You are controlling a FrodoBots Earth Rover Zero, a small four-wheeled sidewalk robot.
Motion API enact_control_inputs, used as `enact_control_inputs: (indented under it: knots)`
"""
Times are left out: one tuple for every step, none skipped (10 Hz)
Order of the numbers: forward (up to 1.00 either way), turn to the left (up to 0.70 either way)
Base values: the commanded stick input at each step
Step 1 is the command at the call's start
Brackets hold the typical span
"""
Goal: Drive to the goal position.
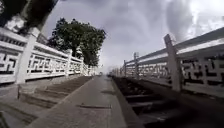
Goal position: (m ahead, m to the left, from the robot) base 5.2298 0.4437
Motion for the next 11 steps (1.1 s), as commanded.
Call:
enact_control_inputs:
  knots:
    - [0.45, 0.00]
    - [0.45, 0.04]
    - [0.45, 0.27]
    - [0.45, 0.21]
    - [0.45, 0.00]
    - [0.45, 0.00]
    - [0.45, 0.00]
    - [0.45, 0.00]
    - [0.45, 0.00]
    - [0.45, 0.00]
    - [0.45, 0.00]
